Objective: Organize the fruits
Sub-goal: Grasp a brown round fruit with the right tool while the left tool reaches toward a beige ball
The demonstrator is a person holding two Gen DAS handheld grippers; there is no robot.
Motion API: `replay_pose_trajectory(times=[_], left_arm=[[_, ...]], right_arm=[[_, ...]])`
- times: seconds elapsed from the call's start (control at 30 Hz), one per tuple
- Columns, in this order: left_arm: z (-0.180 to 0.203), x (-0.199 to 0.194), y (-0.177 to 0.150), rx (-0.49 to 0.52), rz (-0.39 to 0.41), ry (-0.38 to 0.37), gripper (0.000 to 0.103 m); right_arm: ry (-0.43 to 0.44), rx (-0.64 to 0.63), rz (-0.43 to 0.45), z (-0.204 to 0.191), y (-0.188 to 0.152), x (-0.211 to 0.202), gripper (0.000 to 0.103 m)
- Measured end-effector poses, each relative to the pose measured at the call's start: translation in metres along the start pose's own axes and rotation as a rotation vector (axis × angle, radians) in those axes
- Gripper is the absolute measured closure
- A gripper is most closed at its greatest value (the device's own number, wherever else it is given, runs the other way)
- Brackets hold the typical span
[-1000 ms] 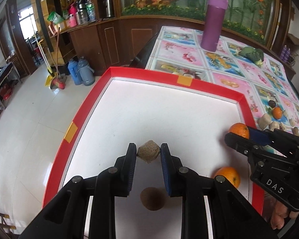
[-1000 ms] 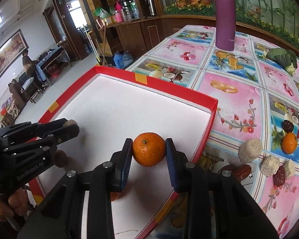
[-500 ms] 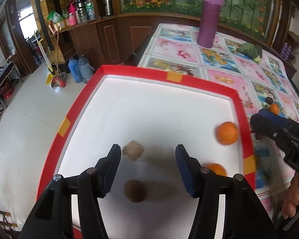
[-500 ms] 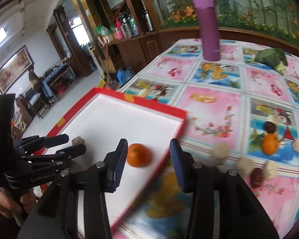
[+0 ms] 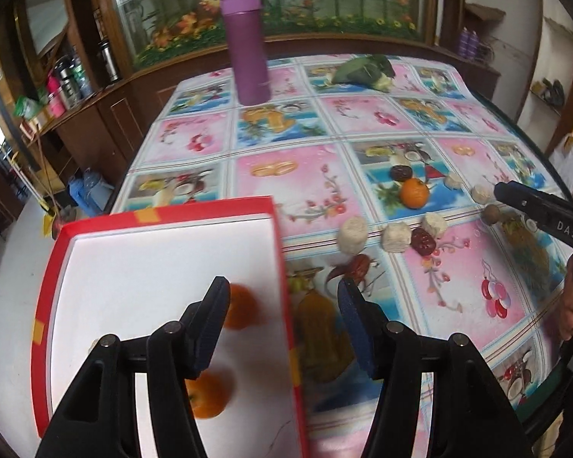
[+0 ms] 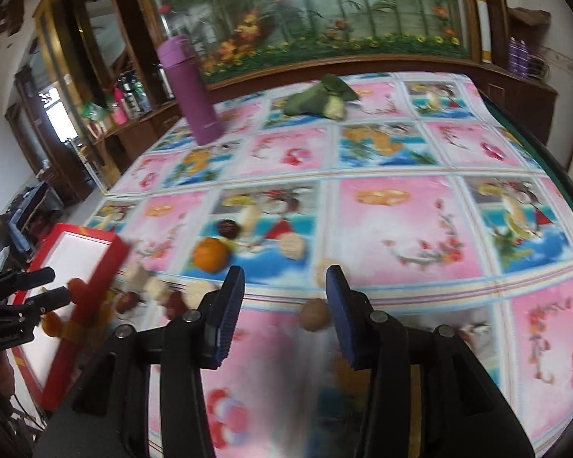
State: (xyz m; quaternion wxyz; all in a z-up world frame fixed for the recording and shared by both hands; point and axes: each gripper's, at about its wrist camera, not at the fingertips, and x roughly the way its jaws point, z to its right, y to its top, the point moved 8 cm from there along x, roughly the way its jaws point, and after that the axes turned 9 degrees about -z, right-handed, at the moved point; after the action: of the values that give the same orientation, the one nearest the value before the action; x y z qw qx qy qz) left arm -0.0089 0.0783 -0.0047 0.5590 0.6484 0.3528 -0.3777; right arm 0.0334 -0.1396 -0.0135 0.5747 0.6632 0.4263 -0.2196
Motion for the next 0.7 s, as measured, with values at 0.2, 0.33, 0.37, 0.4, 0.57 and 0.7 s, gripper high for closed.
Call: replay_pose_trajectory(times=[0.2, 0.33, 0.37, 0.4, 0.57, 0.7], left_arm=[[0.028, 0.022, 0.015, 0.056, -0.039, -0.006, 0.044], [0.038, 0.036, 0.020, 0.084, -0.066, -0.004, 0.044], [0.039, 0.039, 0.021, 0.090, -0.068, -0.004, 0.044], [0.039, 0.041, 0.021, 0.095, -0.072, -0.001, 0.044], [0.032, 0.046, 0.022, 0.093, -0.089, -0.022, 0.045], [0.034, 0.041, 0.022, 0.115, -0.078, -0.025, 0.045]], right_arm=[[-0.060, 0.003, -0.049, 0.030, -0.007, 0.003, 0.057], [-0.070, -0.037, -0.062, 0.025, -0.012, 0.006, 0.057], [-0.075, -0.050, -0.063, 0.022, -0.014, 0.007, 0.057], [-0.077, -0.061, -0.066, 0.020, -0.014, 0.008, 0.057], [-0.068, -0.078, -0.094, 0.013, -0.017, 0.017, 0.057], [-0.067, -0.105, -0.102, 0.005, -0.017, 0.022, 0.060]])
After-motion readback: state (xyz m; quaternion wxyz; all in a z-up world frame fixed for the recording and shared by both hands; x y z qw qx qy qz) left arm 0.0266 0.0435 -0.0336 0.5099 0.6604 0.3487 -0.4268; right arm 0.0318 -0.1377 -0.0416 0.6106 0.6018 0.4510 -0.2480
